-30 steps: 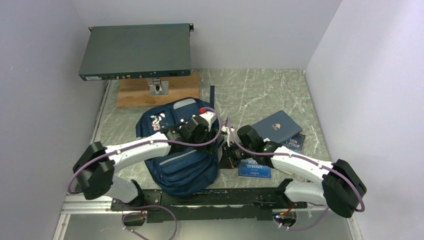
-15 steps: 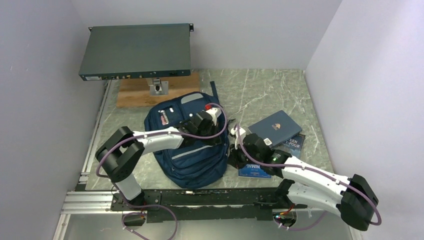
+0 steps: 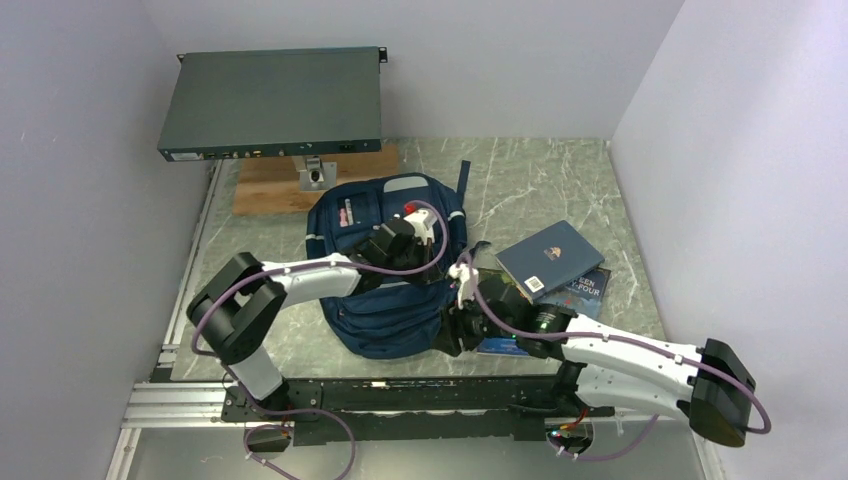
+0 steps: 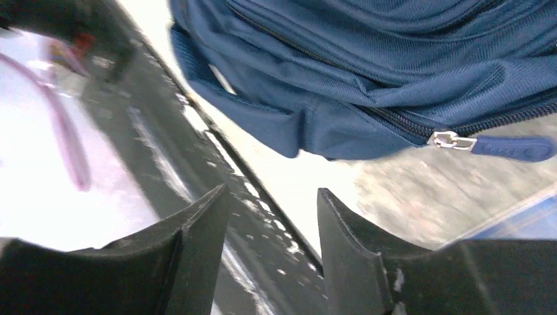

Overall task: Pack the student bag
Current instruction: Unzip the student bag at the center of the board.

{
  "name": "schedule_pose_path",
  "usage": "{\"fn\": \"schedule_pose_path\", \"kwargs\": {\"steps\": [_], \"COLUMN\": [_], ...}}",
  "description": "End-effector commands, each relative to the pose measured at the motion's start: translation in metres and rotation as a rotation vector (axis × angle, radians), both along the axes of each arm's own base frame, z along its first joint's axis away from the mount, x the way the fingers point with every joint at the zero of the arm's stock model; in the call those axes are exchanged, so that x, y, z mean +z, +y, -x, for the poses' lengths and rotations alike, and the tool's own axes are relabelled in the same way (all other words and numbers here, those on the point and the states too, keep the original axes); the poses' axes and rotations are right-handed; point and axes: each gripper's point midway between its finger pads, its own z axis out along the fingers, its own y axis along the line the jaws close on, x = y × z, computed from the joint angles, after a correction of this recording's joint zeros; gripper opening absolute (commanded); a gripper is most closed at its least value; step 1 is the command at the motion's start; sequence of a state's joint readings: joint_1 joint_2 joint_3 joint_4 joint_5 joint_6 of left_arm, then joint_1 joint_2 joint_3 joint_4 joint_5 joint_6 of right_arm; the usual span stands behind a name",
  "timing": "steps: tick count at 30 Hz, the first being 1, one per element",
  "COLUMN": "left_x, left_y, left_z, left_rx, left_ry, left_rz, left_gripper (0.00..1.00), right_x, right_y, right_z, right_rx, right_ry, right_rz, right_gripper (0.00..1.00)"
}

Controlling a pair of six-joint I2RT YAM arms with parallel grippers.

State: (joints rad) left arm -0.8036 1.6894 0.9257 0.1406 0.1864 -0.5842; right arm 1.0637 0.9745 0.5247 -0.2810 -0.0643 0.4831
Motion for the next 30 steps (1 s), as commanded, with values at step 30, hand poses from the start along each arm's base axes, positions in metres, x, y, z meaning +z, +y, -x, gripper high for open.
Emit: {"fn": "schedule_pose_path", "kwargs": {"steps": [30], "left_x": [-0.005], "left_y": [0.046], "left_z": [0.011], "left_rx": [-0.138], "left_ry": [0.003], "left_rz": [0.017], "left_gripper": [0.16], "right_x": [0.008], "right_y": [0.009], "right_z": [-0.068], "right_rx": [0.201], "right_ry": [-0.033], "right_rz": [-0.393], "right_gripper": [0.5]}}
